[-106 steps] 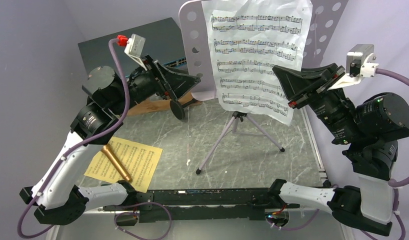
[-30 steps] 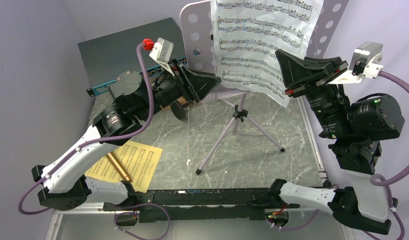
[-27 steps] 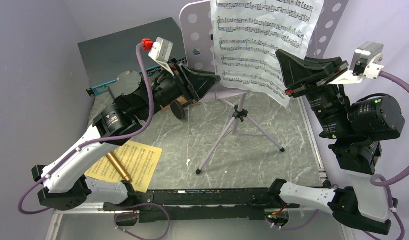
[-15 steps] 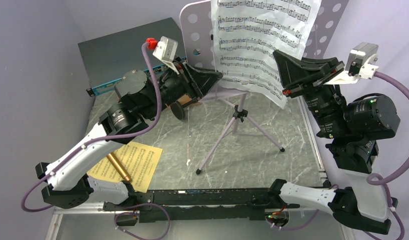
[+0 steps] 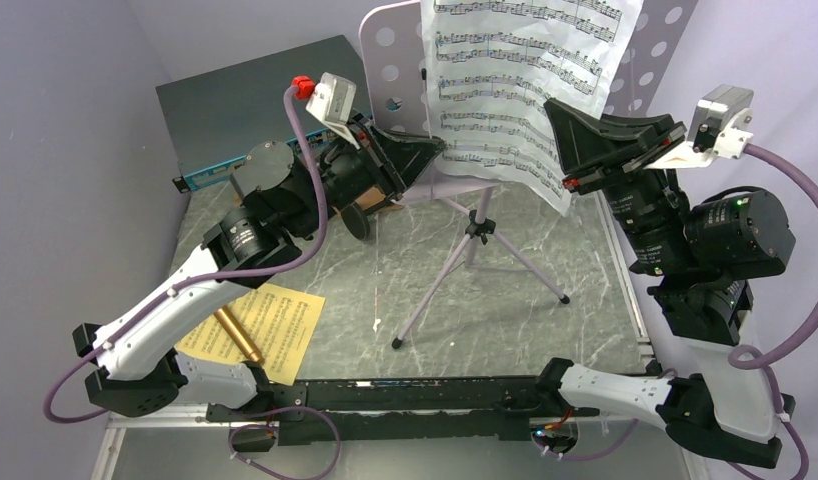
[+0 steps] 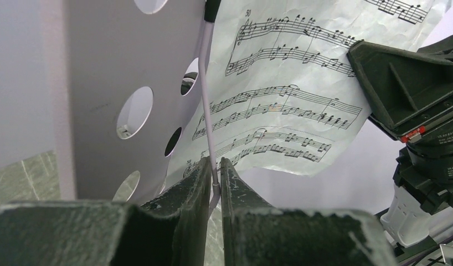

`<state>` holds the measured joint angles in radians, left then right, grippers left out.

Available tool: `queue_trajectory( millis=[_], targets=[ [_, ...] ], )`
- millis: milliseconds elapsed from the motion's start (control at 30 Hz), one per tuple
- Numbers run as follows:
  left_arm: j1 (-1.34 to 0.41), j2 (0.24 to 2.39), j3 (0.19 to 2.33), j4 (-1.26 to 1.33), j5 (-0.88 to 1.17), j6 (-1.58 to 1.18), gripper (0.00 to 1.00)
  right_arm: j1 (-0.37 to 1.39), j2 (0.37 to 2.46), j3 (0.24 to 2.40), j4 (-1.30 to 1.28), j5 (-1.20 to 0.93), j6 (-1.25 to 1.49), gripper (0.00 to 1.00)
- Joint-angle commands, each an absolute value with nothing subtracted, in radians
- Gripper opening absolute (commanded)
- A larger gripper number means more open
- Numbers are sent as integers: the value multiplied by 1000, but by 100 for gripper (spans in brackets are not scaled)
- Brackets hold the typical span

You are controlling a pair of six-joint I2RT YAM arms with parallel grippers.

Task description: Set up the instrument practice props

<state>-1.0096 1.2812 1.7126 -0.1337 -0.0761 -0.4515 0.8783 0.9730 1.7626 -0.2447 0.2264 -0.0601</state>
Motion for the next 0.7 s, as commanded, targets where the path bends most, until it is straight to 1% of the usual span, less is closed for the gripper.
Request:
queue_trajectory(
  millis=[0, 100, 233, 467, 667],
  targets=[
    [-1016, 1242, 1680, -35, -53, -408, 16, 876, 966, 1761, -192, 243, -68, 0],
    [-1016, 1229, 1653, 5, -42, -394, 13, 876, 962, 1756, -184, 256, -66, 0],
    [-1015, 1224, 1641, 34, -28, -367, 8, 877, 949, 1749, -175, 285, -70, 0],
    [-1016, 1216, 1611, 70, -9, -338, 0, 877, 939, 1738, -161, 304, -75, 0],
    [-1016, 1204, 1603, 69, -9, -336, 0, 876, 938, 1743, -159, 321, -90, 0]
  ],
)
